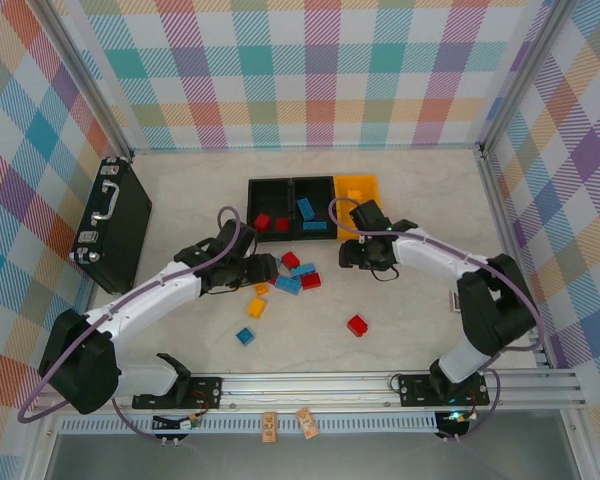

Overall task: Sort the legos into containers by color
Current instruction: Pick up the lego from the center of the table.

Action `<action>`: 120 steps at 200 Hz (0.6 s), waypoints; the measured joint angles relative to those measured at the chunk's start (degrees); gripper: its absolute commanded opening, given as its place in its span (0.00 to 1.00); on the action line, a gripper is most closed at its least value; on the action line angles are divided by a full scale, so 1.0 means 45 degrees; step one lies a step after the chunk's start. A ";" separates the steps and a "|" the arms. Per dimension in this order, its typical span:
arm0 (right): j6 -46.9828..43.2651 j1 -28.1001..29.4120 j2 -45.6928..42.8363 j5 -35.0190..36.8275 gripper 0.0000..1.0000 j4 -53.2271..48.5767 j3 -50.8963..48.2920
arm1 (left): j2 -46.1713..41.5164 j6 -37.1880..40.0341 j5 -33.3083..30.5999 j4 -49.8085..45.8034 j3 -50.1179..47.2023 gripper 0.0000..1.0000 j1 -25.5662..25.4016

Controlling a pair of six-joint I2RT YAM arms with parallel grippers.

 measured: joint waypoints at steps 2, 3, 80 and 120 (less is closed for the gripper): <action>-0.0029 0.0000 0.0092 0.0005 0.64 0.0010 0.0034 | -0.0010 -0.0019 0.0000 0.0010 -0.0029 0.64 -0.0010; -0.0034 0.0000 0.0121 0.0005 0.64 0.0005 0.0044 | -0.0019 -0.0049 0.0000 0.0019 -0.0058 0.64 -0.0019; -0.0466 0.0000 0.2739 0.0534 0.53 0.0272 0.1865 | 0.0335 -0.0461 -0.0010 0.0505 -0.0452 0.63 -0.0102; -0.0641 0.0000 0.3123 0.0801 0.36 0.0253 0.2011 | 0.0491 -0.0612 -0.0015 0.0529 -0.0452 0.63 -0.0170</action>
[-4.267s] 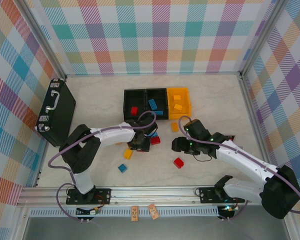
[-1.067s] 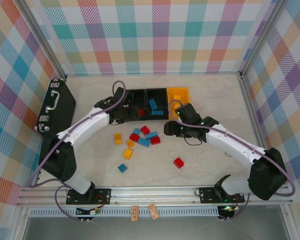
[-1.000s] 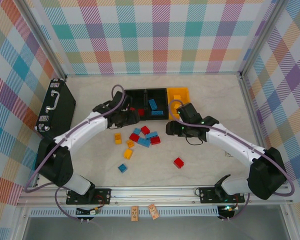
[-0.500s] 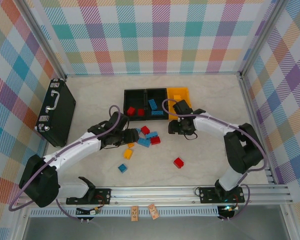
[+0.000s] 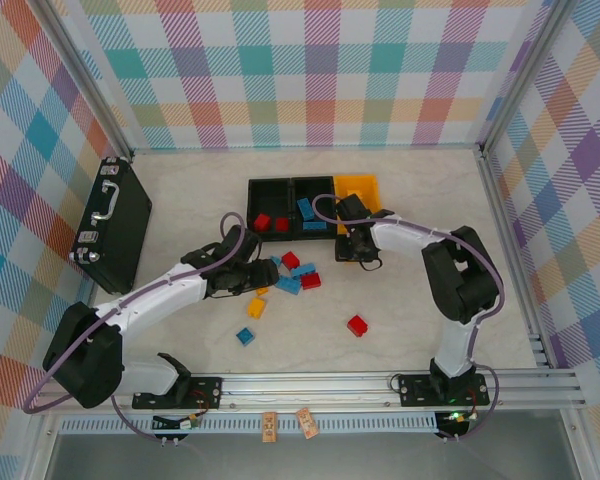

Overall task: Sort the legos into containers by color
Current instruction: Pick up the lego from the center of the table, then place the lego in the container.

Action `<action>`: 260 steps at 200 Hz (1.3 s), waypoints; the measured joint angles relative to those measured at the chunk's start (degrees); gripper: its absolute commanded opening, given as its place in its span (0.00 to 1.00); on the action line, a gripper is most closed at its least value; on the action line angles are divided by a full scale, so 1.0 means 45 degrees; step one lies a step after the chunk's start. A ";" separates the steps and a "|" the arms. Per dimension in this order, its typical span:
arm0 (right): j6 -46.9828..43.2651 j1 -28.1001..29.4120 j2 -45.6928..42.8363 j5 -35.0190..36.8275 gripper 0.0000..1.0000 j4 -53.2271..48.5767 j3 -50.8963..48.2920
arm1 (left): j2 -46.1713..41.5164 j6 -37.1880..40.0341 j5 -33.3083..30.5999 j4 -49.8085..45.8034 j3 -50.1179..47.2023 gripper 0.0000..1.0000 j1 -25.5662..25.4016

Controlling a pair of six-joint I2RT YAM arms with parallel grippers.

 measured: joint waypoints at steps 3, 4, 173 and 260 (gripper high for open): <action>-0.0024 0.0000 0.0005 0.0010 0.35 -0.0005 0.0005 | 0.0005 0.0000 0.0005 0.0000 0.0000 0.63 0.0000; -0.0078 0.0000 0.0010 0.0010 0.34 -0.0005 0.0005 | 0.0010 0.0000 0.0005 0.0000 0.0000 0.63 -0.0005; -0.0544 -0.1030 -0.3094 0.0010 0.28 -0.1836 0.1224 | 0.0646 -0.0039 0.0253 0.0661 0.0675 0.62 -0.0588; -0.0821 -0.2098 0.0952 -0.0481 0.29 -0.2516 0.5144 | 0.0471 -0.0053 0.0194 0.0699 0.0743 0.62 -0.0753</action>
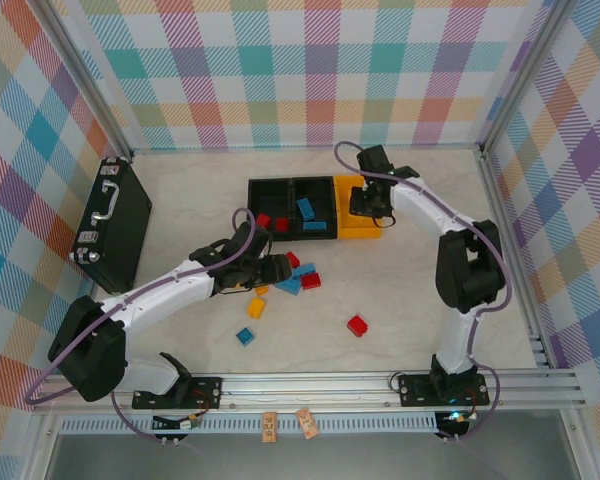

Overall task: Sort the legos into containers by color
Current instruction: Place the lego in the container, then pick up the lego from the middle-left of the table.

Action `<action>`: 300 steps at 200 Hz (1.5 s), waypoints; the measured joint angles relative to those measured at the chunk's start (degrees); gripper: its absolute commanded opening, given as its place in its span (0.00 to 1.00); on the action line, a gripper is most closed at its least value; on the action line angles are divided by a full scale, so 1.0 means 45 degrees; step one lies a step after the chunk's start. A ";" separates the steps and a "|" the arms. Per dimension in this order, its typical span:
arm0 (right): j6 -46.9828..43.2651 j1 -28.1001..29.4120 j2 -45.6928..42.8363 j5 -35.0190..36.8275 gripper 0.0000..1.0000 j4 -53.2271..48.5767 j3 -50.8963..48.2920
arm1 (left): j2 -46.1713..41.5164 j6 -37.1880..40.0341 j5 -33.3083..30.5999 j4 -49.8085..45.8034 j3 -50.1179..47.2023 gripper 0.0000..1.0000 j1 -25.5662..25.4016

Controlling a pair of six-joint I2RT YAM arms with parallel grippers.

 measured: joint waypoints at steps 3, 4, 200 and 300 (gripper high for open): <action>-0.0005 -0.0015 0.0146 0.0010 0.29 -0.0078 0.0155 | -0.0005 0.0000 0.0000 0.0000 0.0000 0.62 0.0000; -0.0005 -0.0015 0.0180 0.0010 0.29 -0.0092 0.0189 | -0.0015 0.0000 0.0000 0.0000 0.0000 0.62 0.0000; -0.0340 -0.0155 0.3687 0.1355 0.44 -0.2599 0.5071 | -0.0097 -0.0092 -0.0345 -0.0053 -0.0024 0.62 -0.0010; -0.0330 0.0432 -0.1418 0.0602 0.45 -0.1418 0.0967 | -0.0816 -0.0481 -0.1336 -0.0398 -0.0160 0.64 -0.0010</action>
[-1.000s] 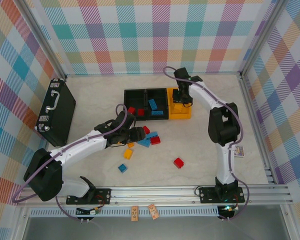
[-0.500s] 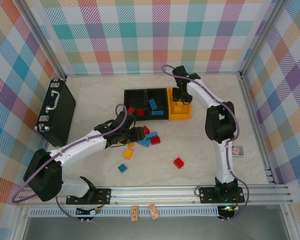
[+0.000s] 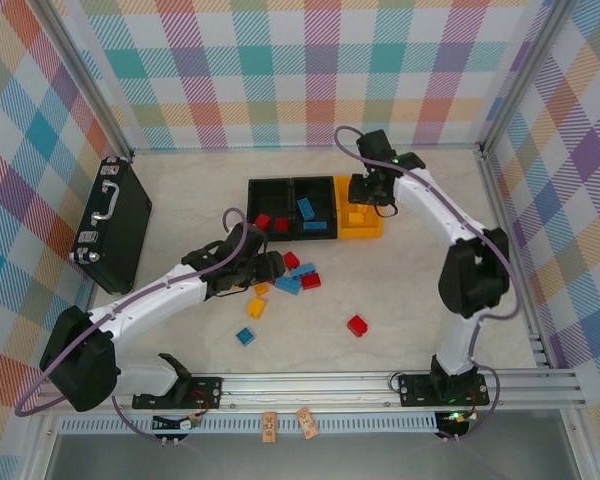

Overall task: Sort the legos into containers by color
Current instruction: Pick up the lego from the middle-left of the table.

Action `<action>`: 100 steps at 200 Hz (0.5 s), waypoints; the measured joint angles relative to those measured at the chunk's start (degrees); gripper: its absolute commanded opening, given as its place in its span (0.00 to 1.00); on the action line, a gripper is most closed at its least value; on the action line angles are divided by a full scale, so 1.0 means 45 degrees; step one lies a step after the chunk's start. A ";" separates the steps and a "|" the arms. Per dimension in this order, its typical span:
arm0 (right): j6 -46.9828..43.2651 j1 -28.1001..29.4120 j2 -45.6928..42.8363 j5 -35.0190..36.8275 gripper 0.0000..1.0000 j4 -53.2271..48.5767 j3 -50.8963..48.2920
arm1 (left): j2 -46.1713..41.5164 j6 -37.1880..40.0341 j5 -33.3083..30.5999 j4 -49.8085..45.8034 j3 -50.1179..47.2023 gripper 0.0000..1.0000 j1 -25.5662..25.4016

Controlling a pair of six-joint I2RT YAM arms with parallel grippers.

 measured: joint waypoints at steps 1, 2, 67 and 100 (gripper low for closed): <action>0.0010 0.0015 -0.0107 -0.0034 0.45 0.0039 -0.0102 | -0.0005 0.0000 0.0000 0.0000 -0.0005 0.64 0.0000; 0.0010 0.0024 -0.0170 -0.0049 0.45 0.0053 -0.0155 | -0.0010 0.0000 -0.0015 -0.0005 -0.0010 0.64 0.0000; 0.0403 0.0427 -0.3347 -0.2069 0.46 0.1608 -0.4653 | -0.0024 -0.0015 -0.0253 -0.1064 -0.0029 0.64 0.0000; 0.0593 0.0631 -0.4619 -0.3152 0.47 0.2084 -0.6217 | -0.0024 0.0287 -0.0194 -0.1695 -0.0039 0.64 0.0000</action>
